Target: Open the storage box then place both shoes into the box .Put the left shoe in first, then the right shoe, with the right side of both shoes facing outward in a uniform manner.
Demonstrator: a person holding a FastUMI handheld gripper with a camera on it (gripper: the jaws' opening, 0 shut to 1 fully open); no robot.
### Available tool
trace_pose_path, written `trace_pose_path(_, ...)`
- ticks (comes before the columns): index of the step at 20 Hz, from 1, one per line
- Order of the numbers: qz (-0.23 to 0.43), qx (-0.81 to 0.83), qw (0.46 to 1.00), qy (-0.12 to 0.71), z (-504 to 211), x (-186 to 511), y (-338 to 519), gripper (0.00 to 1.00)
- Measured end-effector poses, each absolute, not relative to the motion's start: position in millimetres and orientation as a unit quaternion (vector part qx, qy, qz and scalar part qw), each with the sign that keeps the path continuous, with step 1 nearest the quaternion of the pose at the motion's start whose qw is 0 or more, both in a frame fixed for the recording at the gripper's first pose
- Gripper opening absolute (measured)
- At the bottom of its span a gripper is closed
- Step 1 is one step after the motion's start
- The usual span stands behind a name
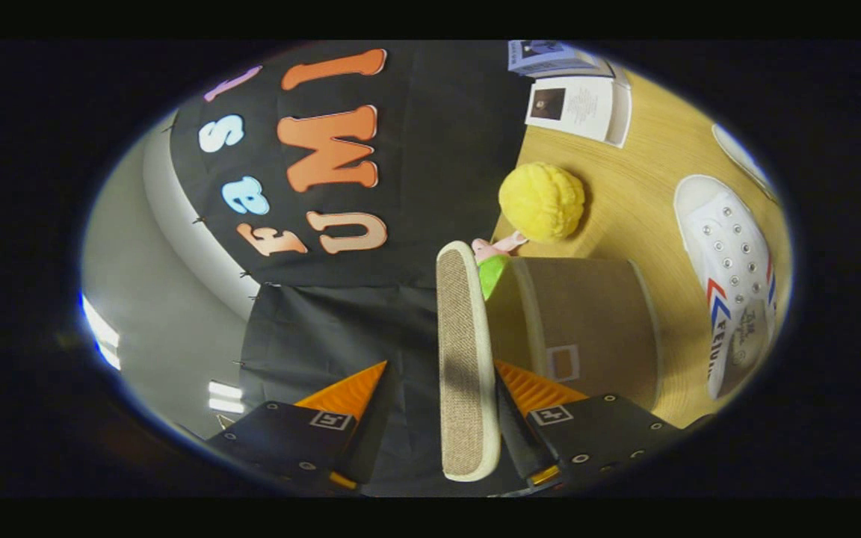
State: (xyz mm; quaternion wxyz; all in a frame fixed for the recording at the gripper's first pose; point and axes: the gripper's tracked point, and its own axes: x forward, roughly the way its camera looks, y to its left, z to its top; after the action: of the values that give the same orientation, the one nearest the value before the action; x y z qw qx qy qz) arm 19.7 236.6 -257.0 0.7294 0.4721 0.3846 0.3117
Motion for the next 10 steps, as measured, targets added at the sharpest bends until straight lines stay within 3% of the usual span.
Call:
trace_pose_path(4,0.318,0.427,0.756,0.382,-255,4,263,0.44)
trace_pose_path(7,0.297,0.404,0.781,0.371,-256,2,281,0.12)
trace_pose_path(10,0.296,0.387,0.795,0.362,-243,0,309,0.06)
